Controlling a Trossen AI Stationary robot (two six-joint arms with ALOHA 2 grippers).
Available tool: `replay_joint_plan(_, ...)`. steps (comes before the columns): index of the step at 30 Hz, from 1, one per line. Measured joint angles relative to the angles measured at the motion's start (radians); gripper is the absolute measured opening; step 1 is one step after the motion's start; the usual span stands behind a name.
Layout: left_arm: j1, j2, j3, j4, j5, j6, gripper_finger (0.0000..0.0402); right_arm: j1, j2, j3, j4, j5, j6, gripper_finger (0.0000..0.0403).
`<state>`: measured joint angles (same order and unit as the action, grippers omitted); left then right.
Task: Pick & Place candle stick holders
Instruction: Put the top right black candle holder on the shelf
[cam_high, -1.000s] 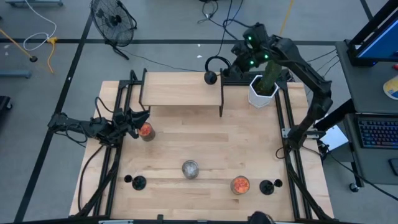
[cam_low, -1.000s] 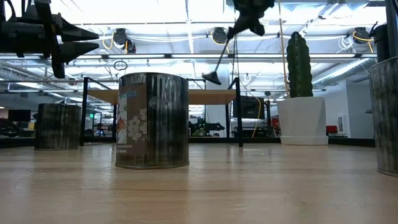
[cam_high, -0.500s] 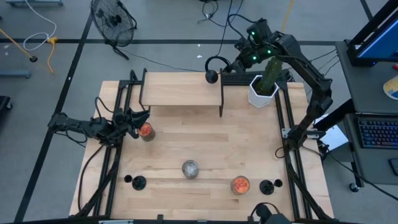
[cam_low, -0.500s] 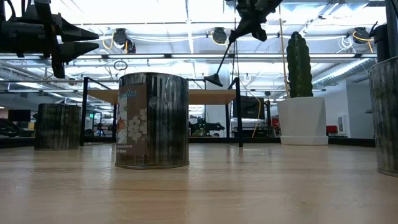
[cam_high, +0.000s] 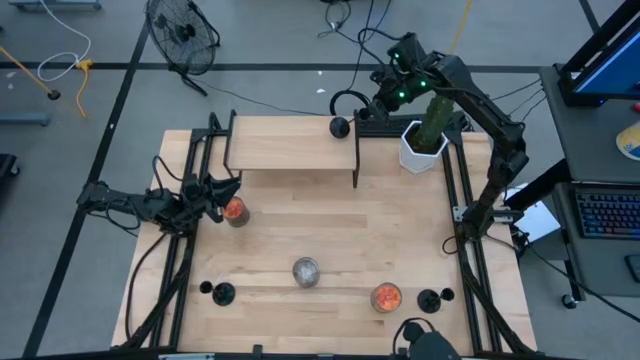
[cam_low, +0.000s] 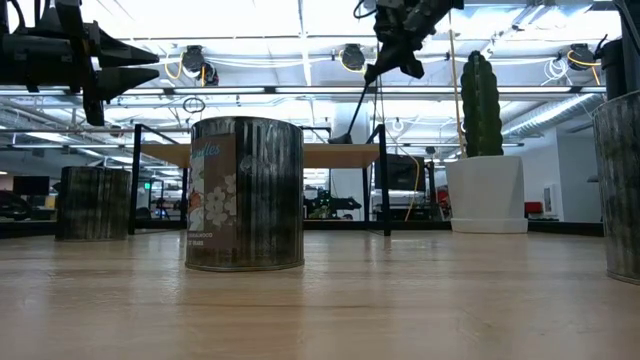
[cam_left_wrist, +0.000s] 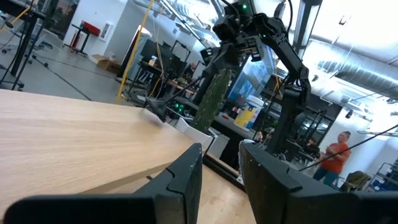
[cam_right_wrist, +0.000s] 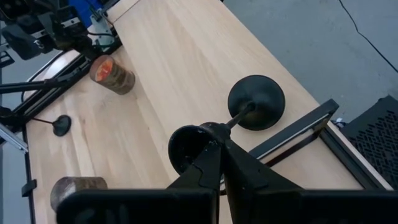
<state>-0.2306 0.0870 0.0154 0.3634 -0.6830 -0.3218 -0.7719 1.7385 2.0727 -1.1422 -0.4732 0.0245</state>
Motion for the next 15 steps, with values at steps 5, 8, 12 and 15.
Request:
replay_joint_plan(5, 0.000, 0.000, 0.000, 0.000, 0.000, 0.003, 0.0113, 0.000, -0.001, 0.000, 0.000, -0.002, 0.005, 0.0000)
replay_joint_plan(8, 0.000, 0.000, 0.000, 0.000, 0.000, 0.003, 0.0113, -0.001, -0.001, 0.000, -0.008, -0.002, 0.005, 0.0000)
replay_joint_plan(12, 0.000, 0.000, 0.000, 0.000, 0.000, 0.005, 0.0113, -0.001, -0.001, 0.000, -0.010, -0.002, 0.008, 0.0000)
replay_joint_plan(15, 0.000, 0.000, 0.000, 0.000, 0.000, 0.005, 0.0113, -0.001, -0.001, 0.000, -0.010, -0.002, 0.008, 0.0000)
